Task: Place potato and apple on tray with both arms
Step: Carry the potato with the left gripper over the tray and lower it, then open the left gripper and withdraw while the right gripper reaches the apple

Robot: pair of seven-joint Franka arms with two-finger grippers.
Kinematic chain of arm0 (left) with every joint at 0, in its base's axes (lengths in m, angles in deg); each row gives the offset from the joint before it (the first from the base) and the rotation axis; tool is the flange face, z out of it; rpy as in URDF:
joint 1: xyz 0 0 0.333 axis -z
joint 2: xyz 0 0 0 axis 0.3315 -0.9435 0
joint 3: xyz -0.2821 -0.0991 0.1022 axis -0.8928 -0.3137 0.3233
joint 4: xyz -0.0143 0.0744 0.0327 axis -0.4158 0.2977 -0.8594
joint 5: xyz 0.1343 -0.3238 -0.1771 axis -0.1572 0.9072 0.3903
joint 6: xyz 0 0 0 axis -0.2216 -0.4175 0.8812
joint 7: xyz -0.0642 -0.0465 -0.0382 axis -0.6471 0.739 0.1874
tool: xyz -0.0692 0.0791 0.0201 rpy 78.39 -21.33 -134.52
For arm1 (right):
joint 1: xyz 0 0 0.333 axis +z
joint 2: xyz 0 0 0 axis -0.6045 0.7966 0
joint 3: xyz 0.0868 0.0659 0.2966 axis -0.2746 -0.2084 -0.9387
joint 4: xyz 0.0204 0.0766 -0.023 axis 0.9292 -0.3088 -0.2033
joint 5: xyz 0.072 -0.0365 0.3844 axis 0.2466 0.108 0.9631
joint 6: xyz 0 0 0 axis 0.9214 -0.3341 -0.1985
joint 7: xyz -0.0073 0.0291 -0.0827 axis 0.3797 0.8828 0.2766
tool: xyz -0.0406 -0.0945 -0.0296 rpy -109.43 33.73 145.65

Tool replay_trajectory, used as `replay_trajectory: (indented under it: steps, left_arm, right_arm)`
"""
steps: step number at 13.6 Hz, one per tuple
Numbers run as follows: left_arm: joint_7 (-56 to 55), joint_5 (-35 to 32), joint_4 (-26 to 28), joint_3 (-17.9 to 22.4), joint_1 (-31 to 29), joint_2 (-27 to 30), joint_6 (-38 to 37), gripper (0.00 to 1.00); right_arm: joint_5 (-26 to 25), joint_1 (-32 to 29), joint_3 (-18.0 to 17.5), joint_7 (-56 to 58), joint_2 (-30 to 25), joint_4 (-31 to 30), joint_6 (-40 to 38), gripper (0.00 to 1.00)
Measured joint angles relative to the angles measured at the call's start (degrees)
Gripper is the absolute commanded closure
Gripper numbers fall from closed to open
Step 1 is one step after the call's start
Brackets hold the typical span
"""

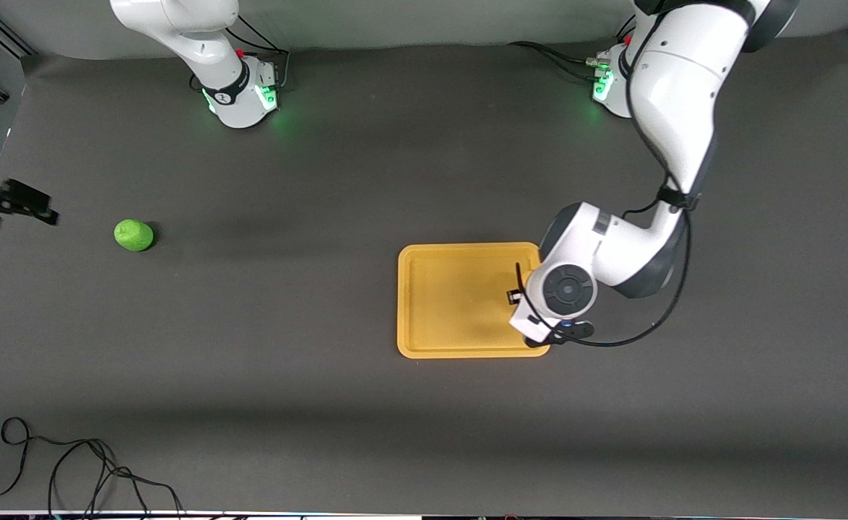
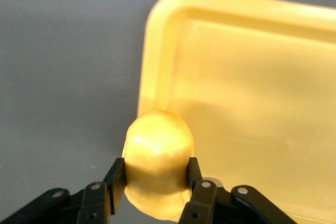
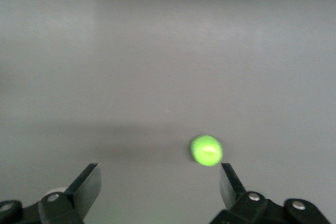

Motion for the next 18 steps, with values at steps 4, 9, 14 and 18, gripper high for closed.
replay_trajectory:
  steps: [4,9,14,18]
  left_arm:
    - [-0.12,-0.04,-0.01,0.41,0.60,-1.16,2.85,0.64]
    - [-0.08,-0.76,-0.03,0.55,0.61,-2.03,3.08,0.04]
    - [-0.14,-1.03,-0.96,0.56,0.59,-1.98,3.07,0.00]
    - [-0.28,-1.03,-3.73,1.14,-1.61,3.01,-1.93,0.00]
  right_arm:
    - [-1.47,-0.15,8.61,6.47,-7.01,-8.91,1.56,0.00]
    - [-6.06,-0.15,10.17,6.99,-16.25,-18.19,2.10,0.00]
    - [-7.85,-0.14,12.15,6.99,-15.57,-24.36,8.62,0.00]
    - [-7.91,-0.02,15.05,6.99,-12.08,-34.04,22.25,0.00]
